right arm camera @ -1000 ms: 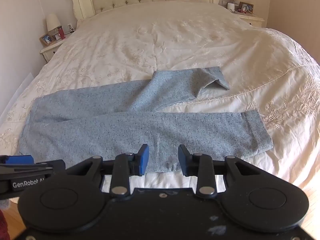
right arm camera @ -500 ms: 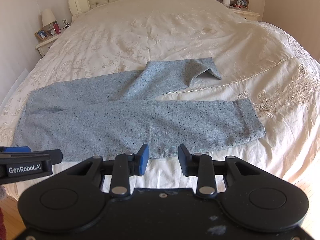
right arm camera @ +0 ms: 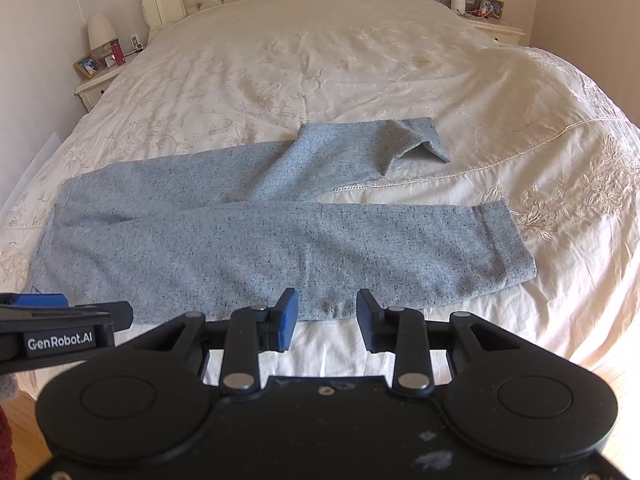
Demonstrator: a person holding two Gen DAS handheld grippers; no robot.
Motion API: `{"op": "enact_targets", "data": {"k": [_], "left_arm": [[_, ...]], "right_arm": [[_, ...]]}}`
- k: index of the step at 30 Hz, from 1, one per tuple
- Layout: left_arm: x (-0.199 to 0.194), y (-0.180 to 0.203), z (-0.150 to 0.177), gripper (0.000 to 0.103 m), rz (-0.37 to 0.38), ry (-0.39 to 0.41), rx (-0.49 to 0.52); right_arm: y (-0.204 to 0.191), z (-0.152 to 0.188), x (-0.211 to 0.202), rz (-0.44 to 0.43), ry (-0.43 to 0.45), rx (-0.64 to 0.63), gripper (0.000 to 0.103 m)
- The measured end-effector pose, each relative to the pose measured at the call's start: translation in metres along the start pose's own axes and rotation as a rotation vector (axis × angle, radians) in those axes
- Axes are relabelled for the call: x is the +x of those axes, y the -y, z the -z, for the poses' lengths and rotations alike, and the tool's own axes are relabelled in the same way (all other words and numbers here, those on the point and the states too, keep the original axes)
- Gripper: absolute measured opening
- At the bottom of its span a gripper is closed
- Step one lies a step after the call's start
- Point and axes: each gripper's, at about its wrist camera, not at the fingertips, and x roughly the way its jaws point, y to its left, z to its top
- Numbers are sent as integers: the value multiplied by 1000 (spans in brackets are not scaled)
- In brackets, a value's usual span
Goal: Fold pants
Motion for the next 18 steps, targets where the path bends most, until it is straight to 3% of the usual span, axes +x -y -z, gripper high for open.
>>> {"op": "enact_targets", "data": {"k": [18], "left_arm": [[3, -5, 0, 67, -10, -14, -19]], "right_arm": [[0, -1, 4, -16, -5, -12, 35]]}}
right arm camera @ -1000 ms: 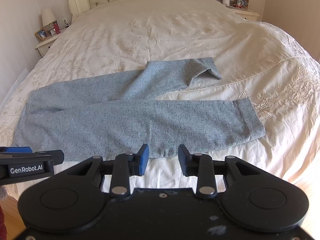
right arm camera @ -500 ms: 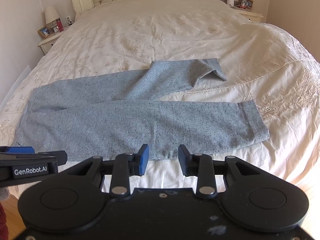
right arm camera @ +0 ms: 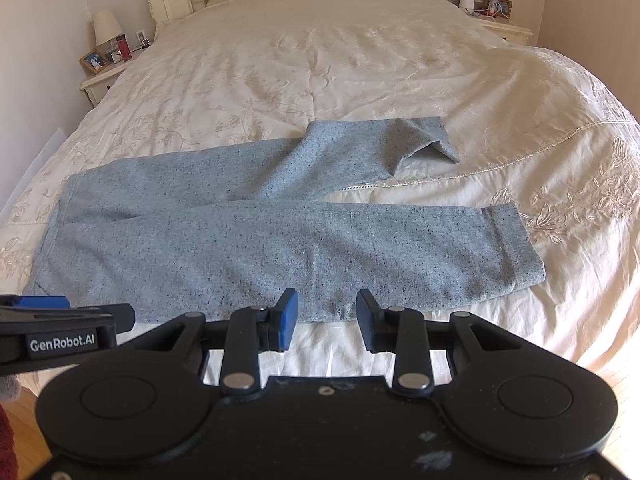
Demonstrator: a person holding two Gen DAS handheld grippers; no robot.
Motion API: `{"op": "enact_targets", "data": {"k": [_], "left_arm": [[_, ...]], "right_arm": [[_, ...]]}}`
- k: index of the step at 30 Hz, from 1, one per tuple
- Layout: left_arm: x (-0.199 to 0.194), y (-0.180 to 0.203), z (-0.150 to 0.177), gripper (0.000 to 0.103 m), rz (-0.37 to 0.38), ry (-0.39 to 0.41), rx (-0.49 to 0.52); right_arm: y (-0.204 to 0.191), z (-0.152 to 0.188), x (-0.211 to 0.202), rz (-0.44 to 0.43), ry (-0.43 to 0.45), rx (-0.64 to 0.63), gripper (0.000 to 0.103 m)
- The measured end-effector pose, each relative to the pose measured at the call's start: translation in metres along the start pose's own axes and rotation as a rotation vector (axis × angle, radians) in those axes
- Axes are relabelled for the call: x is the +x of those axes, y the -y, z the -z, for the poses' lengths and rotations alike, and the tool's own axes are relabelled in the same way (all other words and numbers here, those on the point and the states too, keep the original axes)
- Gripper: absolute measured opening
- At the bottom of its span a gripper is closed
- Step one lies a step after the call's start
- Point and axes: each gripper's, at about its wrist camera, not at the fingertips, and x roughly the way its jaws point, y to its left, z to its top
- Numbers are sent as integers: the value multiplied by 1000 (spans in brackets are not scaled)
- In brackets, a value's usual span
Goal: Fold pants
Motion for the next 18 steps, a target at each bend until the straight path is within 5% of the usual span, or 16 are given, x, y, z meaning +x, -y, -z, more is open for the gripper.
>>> {"op": "enact_targets", "data": {"k": [18], "left_arm": [[0, -1, 1, 67, -4, 1, -5]], "right_arm": [[2, 0, -1, -8, 4, 0, 35]]}}
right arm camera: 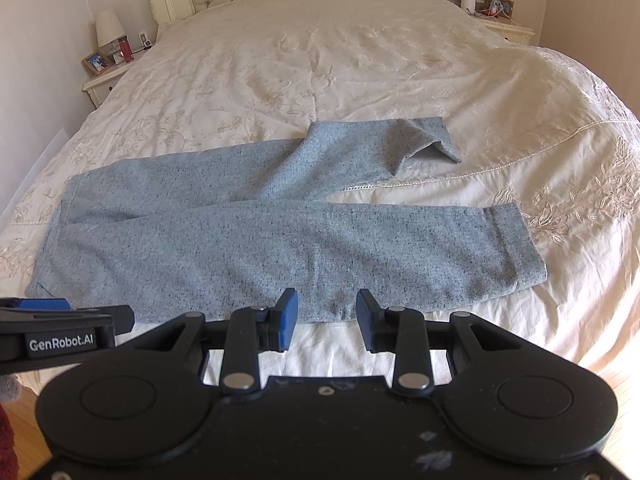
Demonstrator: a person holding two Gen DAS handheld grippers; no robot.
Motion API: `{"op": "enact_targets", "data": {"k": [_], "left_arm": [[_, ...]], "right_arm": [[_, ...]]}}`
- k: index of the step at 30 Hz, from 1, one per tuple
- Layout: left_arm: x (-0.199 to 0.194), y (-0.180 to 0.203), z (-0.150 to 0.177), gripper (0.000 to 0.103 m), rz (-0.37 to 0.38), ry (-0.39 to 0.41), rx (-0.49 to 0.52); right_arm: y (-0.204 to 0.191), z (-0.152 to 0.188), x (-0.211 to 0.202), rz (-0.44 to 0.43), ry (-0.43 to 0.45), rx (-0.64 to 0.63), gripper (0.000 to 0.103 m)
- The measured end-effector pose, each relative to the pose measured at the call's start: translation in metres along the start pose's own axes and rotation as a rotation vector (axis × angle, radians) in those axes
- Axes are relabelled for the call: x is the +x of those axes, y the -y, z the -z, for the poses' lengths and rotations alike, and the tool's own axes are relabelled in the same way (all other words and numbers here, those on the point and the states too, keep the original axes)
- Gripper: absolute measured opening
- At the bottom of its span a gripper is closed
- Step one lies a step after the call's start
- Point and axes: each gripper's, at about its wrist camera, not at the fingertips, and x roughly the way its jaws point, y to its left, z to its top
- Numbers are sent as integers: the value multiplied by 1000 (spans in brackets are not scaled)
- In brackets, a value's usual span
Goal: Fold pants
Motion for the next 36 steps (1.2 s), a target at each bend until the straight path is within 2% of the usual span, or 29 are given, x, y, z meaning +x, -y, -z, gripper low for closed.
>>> {"op": "enact_targets", "data": {"k": [30, 36], "left_arm": [[7, 0, -5, 67, -18, -23, -10], [12, -3, -1, 67, -2, -58, 8]], "right_arm": [[-3, -5, 10, -27, -12, -5, 35], [-6, -5, 27, -29, -69, 20, 35]]}}
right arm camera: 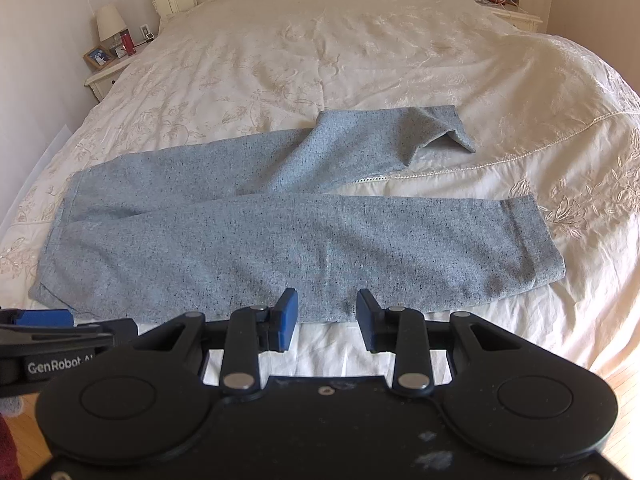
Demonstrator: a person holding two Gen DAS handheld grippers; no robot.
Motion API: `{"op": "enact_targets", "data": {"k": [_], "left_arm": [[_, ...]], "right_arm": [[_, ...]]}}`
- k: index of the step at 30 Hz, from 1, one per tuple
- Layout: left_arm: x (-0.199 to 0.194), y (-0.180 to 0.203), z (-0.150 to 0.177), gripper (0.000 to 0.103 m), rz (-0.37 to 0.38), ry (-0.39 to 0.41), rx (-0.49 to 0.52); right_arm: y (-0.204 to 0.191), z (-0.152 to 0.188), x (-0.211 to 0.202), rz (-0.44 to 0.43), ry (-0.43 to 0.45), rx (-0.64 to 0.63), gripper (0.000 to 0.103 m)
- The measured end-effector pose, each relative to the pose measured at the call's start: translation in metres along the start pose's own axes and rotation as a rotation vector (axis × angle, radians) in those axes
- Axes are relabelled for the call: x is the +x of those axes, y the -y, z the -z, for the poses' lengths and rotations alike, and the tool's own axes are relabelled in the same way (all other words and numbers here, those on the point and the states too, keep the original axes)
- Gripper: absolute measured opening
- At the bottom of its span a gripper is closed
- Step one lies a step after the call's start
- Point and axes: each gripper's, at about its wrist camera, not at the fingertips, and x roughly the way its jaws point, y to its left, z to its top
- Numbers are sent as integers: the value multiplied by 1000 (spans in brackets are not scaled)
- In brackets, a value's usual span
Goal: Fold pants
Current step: 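Move the right tool to the pant leg cuff and close on it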
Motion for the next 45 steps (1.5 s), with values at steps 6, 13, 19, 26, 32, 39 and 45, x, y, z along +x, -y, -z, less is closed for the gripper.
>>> {"op": "enact_targets", "data": {"k": [6, 13, 19, 26, 32, 39, 45], "left_arm": [[17, -29, -3, 63, -16, -81, -53], [44, -44, -34, 58, -5, -117, -31], [71, -41, -71, 58, 19, -73, 95], [98, -20, -94, 58, 46, -91, 231], [104, 0, -101, 58, 28, -113, 208], [107, 43, -100, 58, -24, -165, 152], [104, 85, -102, 58, -27, -177, 132]], "right_arm": [[-18, 3, 31, -17, -100, 15, 35], [-19, -17, 59, 62, -136, 63, 35], [22, -38, 70, 253, -127, 145, 35], [91, -31, 59, 404, -126, 238, 35], [170, -24, 76, 460, -181, 298, 35], [238, -31, 119, 433, -230, 186, 35], [273, -48, 167, 359, -254, 114, 35]]}}
